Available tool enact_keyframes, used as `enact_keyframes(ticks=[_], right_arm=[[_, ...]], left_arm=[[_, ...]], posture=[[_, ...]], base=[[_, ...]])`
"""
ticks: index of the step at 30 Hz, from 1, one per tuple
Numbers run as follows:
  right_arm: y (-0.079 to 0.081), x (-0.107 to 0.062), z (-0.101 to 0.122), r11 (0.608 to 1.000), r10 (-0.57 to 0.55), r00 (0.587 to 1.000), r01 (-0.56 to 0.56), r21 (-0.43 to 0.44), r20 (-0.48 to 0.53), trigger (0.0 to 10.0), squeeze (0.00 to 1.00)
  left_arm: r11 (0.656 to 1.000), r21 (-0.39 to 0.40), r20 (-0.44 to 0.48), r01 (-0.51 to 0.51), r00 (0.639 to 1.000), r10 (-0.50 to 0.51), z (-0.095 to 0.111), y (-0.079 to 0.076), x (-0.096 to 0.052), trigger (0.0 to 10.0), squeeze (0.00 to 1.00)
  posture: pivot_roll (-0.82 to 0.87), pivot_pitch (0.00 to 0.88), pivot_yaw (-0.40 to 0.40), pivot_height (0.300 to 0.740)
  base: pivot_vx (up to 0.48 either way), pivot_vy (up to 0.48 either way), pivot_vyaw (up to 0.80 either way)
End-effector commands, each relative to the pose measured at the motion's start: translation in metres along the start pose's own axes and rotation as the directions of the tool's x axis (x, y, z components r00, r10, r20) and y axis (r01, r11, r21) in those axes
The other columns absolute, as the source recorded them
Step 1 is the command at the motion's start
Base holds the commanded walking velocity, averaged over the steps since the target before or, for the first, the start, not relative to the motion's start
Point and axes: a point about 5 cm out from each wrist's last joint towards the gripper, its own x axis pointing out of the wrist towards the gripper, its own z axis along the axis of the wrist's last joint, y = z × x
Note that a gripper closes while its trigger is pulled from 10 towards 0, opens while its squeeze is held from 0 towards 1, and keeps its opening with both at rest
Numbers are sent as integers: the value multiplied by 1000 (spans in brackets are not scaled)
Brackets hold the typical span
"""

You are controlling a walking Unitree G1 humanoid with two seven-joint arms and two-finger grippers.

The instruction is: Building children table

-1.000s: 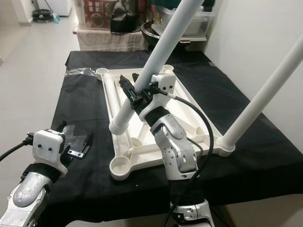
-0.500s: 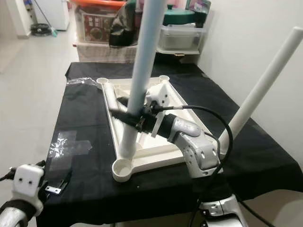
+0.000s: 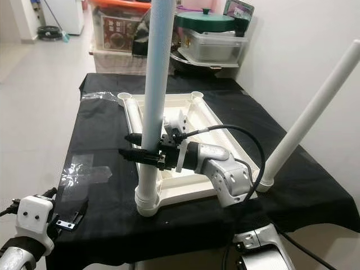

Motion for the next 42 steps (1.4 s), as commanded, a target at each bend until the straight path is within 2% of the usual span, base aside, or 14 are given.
enact_keyframes(ticks=[1, 7, 15, 23, 29, 31, 32, 34, 42], right_arm=[[-1, -1, 0, 1000, 13, 1000, -14, -16, -20, 10000, 0], [-8, -7, -7, 1000, -11, 999, 11, 7, -40, 10000, 0], [-1, -10, -20, 997, 52, 996, -48, 53, -73, 10000, 0], [-3, -15, -25, 997, 43, 995, -37, 72, -87, 10000, 0], [-9, -18, -30, 997, -1, 996, 9, 82, -94, 10000, 0], [-19, -19, -34, 990, -79, 993, 88, 110, -86, 10000, 0], [-19, -19, -34, 990, -79, 993, 88, 110, -86, 10000, 0], [-31, -26, -44, 971, -170, 979, 185, 148, -108, 10000, 0], [-31, -30, -58, 961, -199, 969, 222, 166, -144, 10000, 0]], left_arm=[[1000, -19, 9, 15, 1000, -15, 0, -4, 0, 10000, 0], [999, -26, 25, 43, 999, -42, 2, -9, 0, 10000, 0], [999, -26, 26, 48, 999, -47, 1, -10, -1, 10000, 0], [998, -26, 27, 53, 998, -52, 1, -10, -1, 10000, 0], [998, -30, 30, 59, 998, -58, 1, -12, 1, 10000, 0], [997, -33, 32, 66, 997, -65, 0, -14, 2, 10000, 0], [997, -33, 32, 66, 997, -65, 0, -14, 2, 10000, 0], [997, -34, 33, 71, 997, -70, 0, -15, 2, 10000, 0], [997, -31, 37, 78, 996, -76, 0, -16, 3, 10000, 0]], posture=[[139, 0, -129, 740], [142, 0, -130, 740], [144, 0, -130, 740], [139, 0, -127, 740], [136, 0, -128, 740], [137, 0, -127, 740], [137, 0, -127, 740], [139, 0, -127, 740], [136, 0, -125, 740]], base=[[0, 0, 0], [0, 0, 0], [0, 0, 0], [0, 0, 0], [0, 0, 0], [0, 0, 0], [0, 0, 0], [0, 0, 0], [0, 0, 0]])
